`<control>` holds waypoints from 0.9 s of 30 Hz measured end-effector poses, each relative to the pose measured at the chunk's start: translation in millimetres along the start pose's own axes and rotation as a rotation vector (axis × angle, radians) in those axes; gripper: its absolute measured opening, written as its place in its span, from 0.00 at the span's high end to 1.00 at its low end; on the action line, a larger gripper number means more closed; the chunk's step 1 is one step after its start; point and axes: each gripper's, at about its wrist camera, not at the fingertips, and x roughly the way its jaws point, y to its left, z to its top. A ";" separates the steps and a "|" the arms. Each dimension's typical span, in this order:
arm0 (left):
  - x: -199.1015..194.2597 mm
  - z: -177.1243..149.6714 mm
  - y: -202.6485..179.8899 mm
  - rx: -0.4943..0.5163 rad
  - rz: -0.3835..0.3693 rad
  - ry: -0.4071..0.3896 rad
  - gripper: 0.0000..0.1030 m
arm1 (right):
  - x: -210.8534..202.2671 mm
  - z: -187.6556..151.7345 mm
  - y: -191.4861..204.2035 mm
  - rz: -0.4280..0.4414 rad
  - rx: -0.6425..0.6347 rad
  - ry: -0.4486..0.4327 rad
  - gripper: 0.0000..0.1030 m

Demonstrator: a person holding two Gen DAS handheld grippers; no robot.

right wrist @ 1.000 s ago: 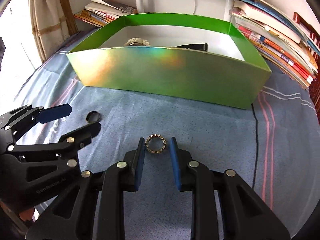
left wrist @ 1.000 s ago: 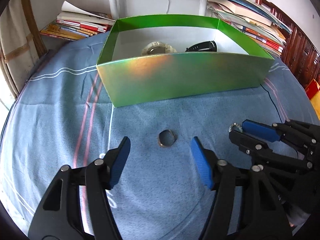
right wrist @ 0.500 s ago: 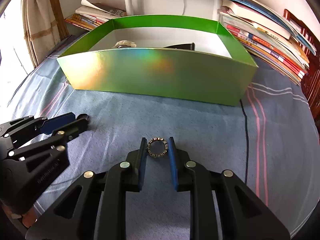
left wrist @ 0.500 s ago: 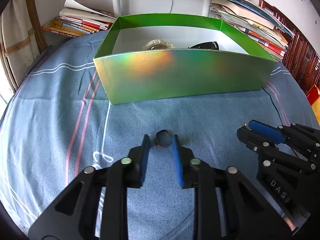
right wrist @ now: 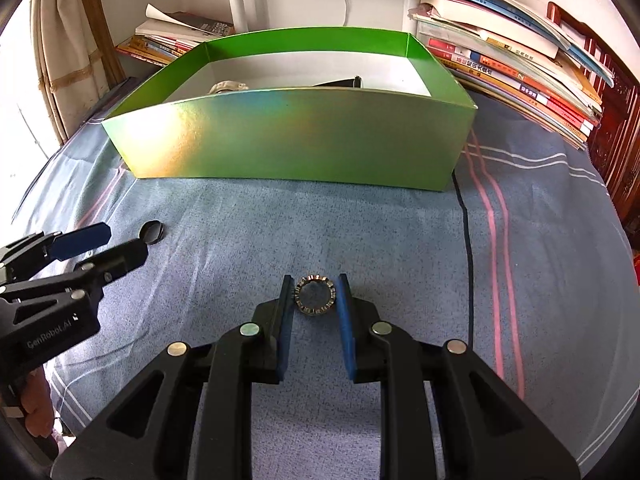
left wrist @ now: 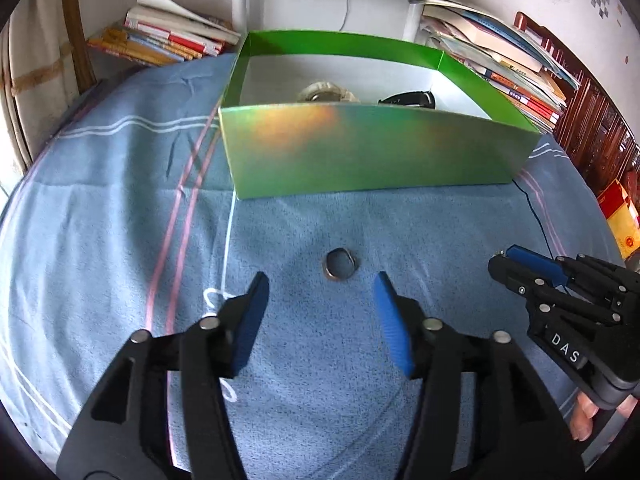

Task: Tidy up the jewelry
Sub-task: 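Close the right tool on the silver beaded ring while the left tool closes on the dark ring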

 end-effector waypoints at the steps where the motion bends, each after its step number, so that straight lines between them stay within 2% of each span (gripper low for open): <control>1: 1.1 0.6 -2.5 0.008 0.003 0.001 0.46 | 0.2 0.0 0.3 -0.004 -0.003 -0.001 0.79; 6: 6.2 6.7 -14.5 0.029 0.030 -0.012 0.47 | 1.6 2.1 0.7 -0.017 -0.004 -0.009 0.79; 8: 9.3 9.5 -19.1 0.031 0.047 -0.016 0.57 | 2.0 2.6 -0.2 -0.027 -0.002 -0.013 0.79; 13: 17.1 9.7 -26.4 0.052 0.081 -0.012 0.57 | 2.6 3.8 -1.4 -0.024 -0.002 -0.017 0.79; 19: 21.1 9.3 -23.9 0.054 0.075 -0.017 0.57 | 3.6 5.8 -0.6 -0.031 0.001 -0.021 0.77; 21: 20.6 8.5 -23.5 0.054 0.072 -0.022 0.61 | 3.5 5.5 -0.8 -0.030 0.005 -0.024 0.77; 23: 19.3 7.0 -23.0 0.055 0.065 -0.027 0.75 | 3.5 5.3 -0.7 -0.031 0.007 -0.026 0.77; 24: 18.8 6.7 -22.9 0.055 0.061 -0.026 0.78 | 3.3 4.9 -0.6 -0.031 0.009 -0.029 0.79; 27: 18.0 5.7 -23.0 0.058 0.056 -0.025 0.81 | 3.4 4.6 0.4 -0.029 0.006 -0.029 0.79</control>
